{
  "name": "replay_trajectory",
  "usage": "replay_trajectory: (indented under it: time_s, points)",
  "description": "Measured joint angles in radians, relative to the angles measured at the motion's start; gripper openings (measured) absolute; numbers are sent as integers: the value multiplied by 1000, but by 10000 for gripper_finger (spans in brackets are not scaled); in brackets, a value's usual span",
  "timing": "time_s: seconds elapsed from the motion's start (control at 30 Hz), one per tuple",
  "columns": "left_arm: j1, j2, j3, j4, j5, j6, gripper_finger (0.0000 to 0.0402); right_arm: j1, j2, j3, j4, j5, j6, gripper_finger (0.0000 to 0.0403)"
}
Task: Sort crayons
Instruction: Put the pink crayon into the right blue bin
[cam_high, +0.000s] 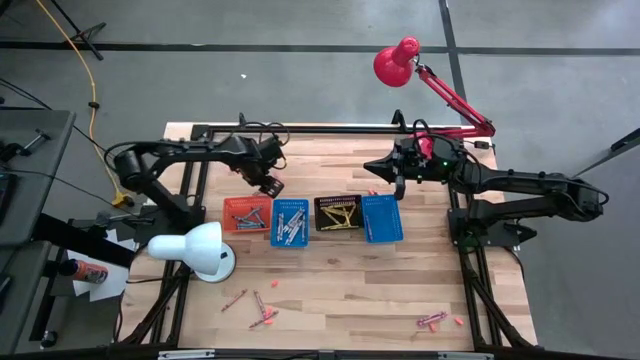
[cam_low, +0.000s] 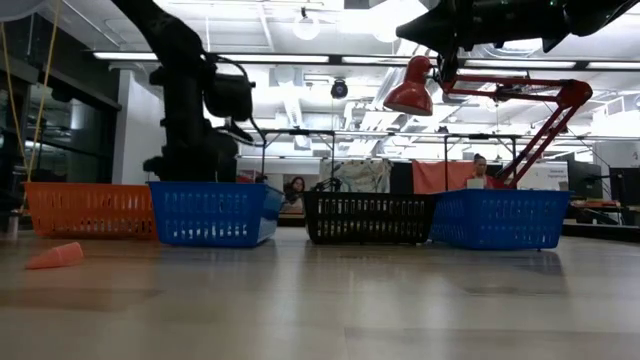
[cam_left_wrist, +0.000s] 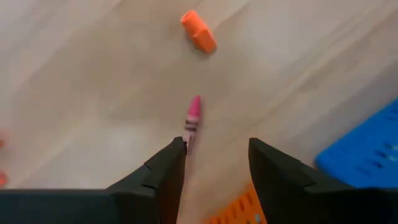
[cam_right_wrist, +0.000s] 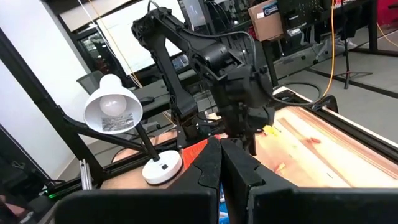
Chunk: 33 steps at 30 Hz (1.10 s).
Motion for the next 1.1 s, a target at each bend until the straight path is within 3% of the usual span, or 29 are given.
replay_trajectory:
  time_s: [0.6, 0.7, 0.87, 1.1]
  points:
    - [39, 163, 4, -6, -35, -24, 150, 0, 0, 0, -24, 1, 8, 0]
    - [38, 164, 4, -7, -62, 5, 119, 0, 0, 0, -27, 1, 8, 0]
    - [41, 166, 3, -10, -132, 74, 16, 0, 0, 0, -31, 1, 7, 0]
    - [41, 154, 1, 6, -166, 101, 4, 0, 0, 0, -43, 1, 7, 0]
